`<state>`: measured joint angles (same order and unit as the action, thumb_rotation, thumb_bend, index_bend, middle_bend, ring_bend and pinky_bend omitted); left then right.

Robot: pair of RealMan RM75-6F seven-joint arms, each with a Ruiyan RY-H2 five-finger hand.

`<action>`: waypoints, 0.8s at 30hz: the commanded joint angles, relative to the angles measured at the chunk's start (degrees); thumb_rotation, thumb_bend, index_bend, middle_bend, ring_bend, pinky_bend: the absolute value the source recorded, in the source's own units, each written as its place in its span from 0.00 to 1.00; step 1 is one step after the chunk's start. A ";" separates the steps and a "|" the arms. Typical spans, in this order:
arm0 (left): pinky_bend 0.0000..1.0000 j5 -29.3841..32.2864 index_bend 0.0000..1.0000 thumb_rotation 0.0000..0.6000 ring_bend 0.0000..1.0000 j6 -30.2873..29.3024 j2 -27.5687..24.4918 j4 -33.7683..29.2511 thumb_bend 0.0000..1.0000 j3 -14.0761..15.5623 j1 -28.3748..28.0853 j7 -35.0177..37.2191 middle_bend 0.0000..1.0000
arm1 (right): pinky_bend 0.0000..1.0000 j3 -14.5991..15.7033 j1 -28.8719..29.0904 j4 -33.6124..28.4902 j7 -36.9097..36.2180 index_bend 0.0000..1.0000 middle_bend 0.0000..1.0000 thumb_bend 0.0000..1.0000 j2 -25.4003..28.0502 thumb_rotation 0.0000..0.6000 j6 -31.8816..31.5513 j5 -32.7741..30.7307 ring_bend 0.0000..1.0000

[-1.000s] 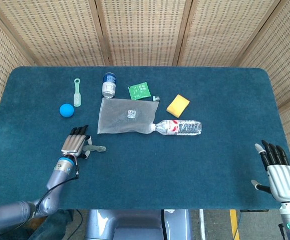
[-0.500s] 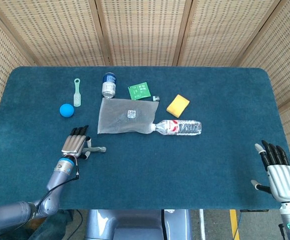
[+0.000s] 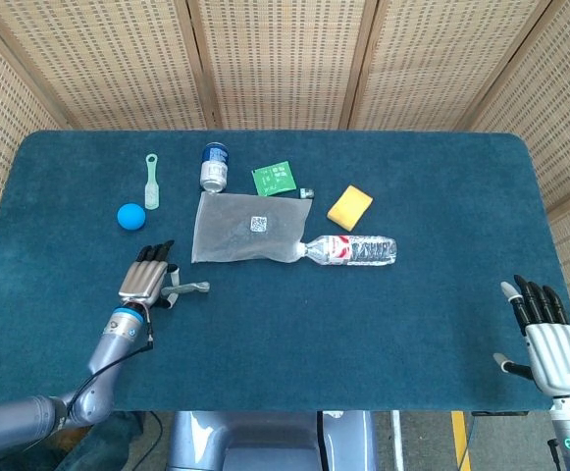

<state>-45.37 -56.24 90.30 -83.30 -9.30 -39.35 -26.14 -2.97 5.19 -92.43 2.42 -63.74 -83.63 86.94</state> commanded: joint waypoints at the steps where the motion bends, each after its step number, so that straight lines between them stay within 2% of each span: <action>1: 0.00 -4.91 0.76 1.00 0.00 -0.66 -2.90 -2.92 0.46 -1.72 1.60 6.81 0.00 | 0.00 -0.02 0.12 0.07 0.18 0.00 0.00 0.00 -0.12 1.00 0.18 -0.03 0.00; 3: 0.00 -7.92 0.76 1.00 0.00 0.21 -4.46 -4.19 0.46 -2.44 2.45 12.10 0.00 | 0.00 -0.06 0.23 0.14 0.30 0.00 0.00 0.00 -0.28 1.00 0.40 -0.19 0.00; 5: 0.00 -12.31 0.76 1.00 0.00 3.05 -6.72 -6.09 0.46 -3.96 3.36 22.04 0.00 | 0.00 -0.22 0.60 0.58 0.02 0.00 0.00 0.00 -0.72 1.00 1.02 -0.50 0.00; 8: 0.00 -17.27 0.76 1.00 0.00 5.68 -7.97 -6.26 0.45 -5.13 3.69 31.80 0.00 | 0.00 -0.56 1.30 1.18 -0.56 0.00 0.00 0.00 -1.13 1.00 1.95 -0.79 0.00; 14: 0.00 -27.18 0.77 1.00 0.00 5.93 -5.49 -4.08 0.45 -7.90 1.91 48.14 0.00 | 0.00 -2.32 5.31 -0.88 -5.92 0.02 0.00 0.00 1.70 1.00 5.83 0.54 0.00; 18: 0.00 -30.66 0.78 1.00 0.00 5.34 -2.15 -1.78 0.45 -8.80 -0.20 54.50 0.00 | 0.00 -4.08 8.24 -3.33 -12.67 0.07 0.00 0.00 4.48 1.00 8.20 1.21 0.00; 22: 0.00 -32.04 0.78 1.00 0.00 4.13 2.40 1.52 0.45 -9.20 -2.59 55.75 0.00 | 0.00 -6.64 11.42 -6.41 -19.66 0.10 0.00 0.00 7.25 1.00 11.12 -0.02 0.00; 24: 0.00 -32.09 0.78 1.00 0.00 3.92 4.04 2.36 0.45 -9.42 -3.42 56.49 0.00 | 0.00 -7.70 12.61 -7.68 -22.38 0.14 0.00 0.00 8.00 1.00 12.39 -1.05 0.00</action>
<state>-76.63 -51.77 91.99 -82.67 -18.03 -41.19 29.22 -8.64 15.42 -97.74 -16.21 -57.71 -73.57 87.01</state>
